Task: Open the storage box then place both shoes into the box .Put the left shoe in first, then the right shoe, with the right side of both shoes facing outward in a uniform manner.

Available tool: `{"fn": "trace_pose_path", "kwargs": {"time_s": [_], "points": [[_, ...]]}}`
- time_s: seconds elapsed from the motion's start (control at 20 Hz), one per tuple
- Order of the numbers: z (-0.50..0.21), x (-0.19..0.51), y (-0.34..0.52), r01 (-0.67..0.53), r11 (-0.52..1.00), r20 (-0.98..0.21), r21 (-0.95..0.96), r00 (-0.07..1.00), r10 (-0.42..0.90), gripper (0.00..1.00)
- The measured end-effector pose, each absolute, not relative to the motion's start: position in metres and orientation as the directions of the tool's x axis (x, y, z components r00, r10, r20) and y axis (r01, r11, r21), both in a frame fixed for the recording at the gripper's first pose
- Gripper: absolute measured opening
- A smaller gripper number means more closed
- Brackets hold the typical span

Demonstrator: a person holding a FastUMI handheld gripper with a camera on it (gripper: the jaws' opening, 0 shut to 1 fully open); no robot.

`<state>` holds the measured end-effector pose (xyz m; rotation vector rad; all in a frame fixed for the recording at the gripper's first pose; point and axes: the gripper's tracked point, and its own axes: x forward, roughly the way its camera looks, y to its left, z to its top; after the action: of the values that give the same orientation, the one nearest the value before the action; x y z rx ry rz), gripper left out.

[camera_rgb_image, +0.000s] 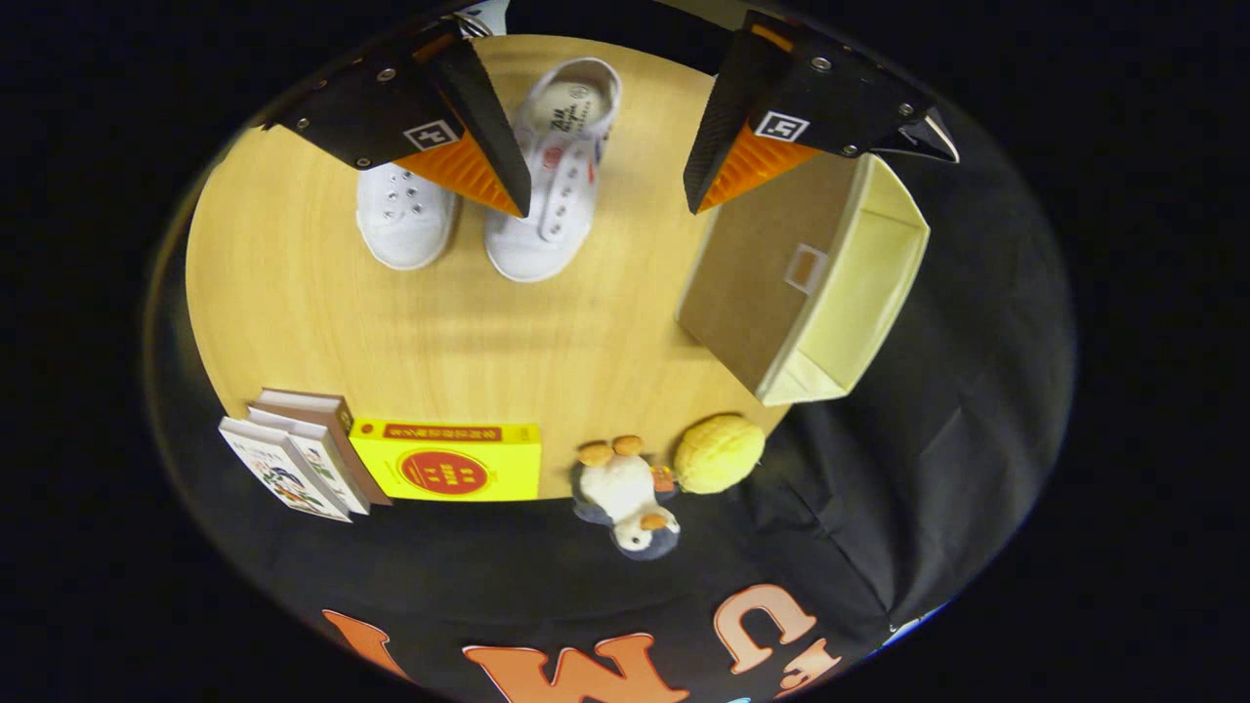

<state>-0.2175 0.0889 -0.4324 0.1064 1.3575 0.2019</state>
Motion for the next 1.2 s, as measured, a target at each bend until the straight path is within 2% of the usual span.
{"fn": "trace_pose_path", "kwargs": {"time_s": [0.15, 0.45, 0.6, 0.75, 0.8, 0.95, 1.1, 1.2], "points": [[-0.445, -0.252, 0.068, -0.091, 0.982, -0.974, 0.165, 0.143, 0.177, 0.93], [-0.485, -0.288, 0.040, -0.175, 0.983, -0.992, 0.052, 0.103, 0.071, 0.82], [-0.502, -0.293, 0.035, -0.172, 0.985, -0.994, 0.016, 0.106, 0.034, 0.67], [-0.516, -0.267, 0.037, -0.106, 0.994, -0.974, 0.000, 0.225, 0.024, 0.56], [-0.522, -0.263, 0.039, -0.083, 0.996, -0.969, 0.007, 0.245, 0.027, 0.43], [-0.525, -0.253, 0.045, -0.038, 0.999, -0.949, 0.030, 0.312, 0.040, 0.27], [-0.526, -0.254, 0.043, 0.012, 1.000, -0.952, 0.024, 0.306, 0.020, 0.11], [-0.525, -0.251, 0.044, 0.045, 0.998, -0.959, 0.043, 0.283, 0.029, 0.04]]}}
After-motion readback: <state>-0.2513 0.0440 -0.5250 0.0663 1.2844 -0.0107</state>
